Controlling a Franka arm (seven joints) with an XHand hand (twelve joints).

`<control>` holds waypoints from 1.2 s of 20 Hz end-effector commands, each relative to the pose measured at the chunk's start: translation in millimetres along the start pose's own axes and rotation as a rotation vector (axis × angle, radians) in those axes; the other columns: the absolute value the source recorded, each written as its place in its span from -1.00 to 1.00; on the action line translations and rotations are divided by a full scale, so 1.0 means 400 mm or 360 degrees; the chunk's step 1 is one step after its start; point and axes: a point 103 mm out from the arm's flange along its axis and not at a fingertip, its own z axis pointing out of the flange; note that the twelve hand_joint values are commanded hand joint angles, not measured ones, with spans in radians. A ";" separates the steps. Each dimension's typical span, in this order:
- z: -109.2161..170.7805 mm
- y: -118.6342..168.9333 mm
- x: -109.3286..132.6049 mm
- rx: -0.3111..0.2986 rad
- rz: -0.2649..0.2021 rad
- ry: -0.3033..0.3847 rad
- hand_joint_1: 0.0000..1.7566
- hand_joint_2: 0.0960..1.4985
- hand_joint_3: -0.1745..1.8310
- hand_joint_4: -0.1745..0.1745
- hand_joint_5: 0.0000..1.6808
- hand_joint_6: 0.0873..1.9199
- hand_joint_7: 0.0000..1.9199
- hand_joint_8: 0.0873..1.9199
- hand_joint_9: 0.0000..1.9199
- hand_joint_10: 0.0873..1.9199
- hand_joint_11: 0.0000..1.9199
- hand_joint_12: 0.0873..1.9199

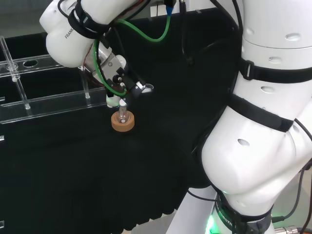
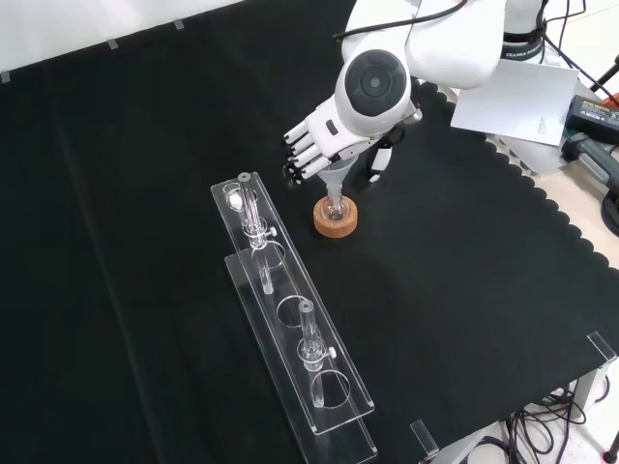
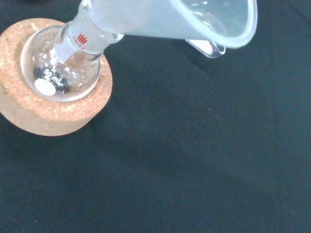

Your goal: Place the funnel on the round-bottom flask.

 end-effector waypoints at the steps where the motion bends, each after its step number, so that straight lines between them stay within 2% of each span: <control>1: -0.003 -0.006 0.003 0.0007 -0.0049 0.0025 -0.40 -0.16 -0.48 -0.15 -0.67 -0.94 -0.98 -0.39 -0.73 -0.25 -0.75 0.51; 6: -0.009 -0.011 0.007 -0.0010 -0.0062 0.0021 -0.47 -0.15 -0.55 -0.13 -0.69 -1.00 -1.00 -0.48 -0.79 -0.21 -0.77 0.53; 13: -0.044 -0.030 -0.010 -0.0131 -0.0058 0.0067 -0.48 -0.14 -0.57 -0.13 -0.70 -1.00 -1.00 -0.49 -0.80 -0.21 -0.78 0.53; 16: -0.063 -0.040 -0.028 -0.0175 -0.0059 0.0116 -0.48 -0.13 -0.59 -0.14 -0.69 -1.00 -1.00 -0.43 -0.79 -0.21 -0.78 0.54; 20: -0.087 -0.051 -0.078 -0.0198 -0.0032 0.0158 -0.47 -0.10 -0.61 -0.15 -0.66 -1.00 -0.97 -0.35 -0.74 -0.22 -0.77 0.54; 24: -0.099 -0.057 -0.148 -0.0179 0.0001 0.0289 -0.45 -0.09 -0.62 -0.16 -0.65 -1.00 -0.93 -0.32 -0.70 -0.24 -0.75 0.52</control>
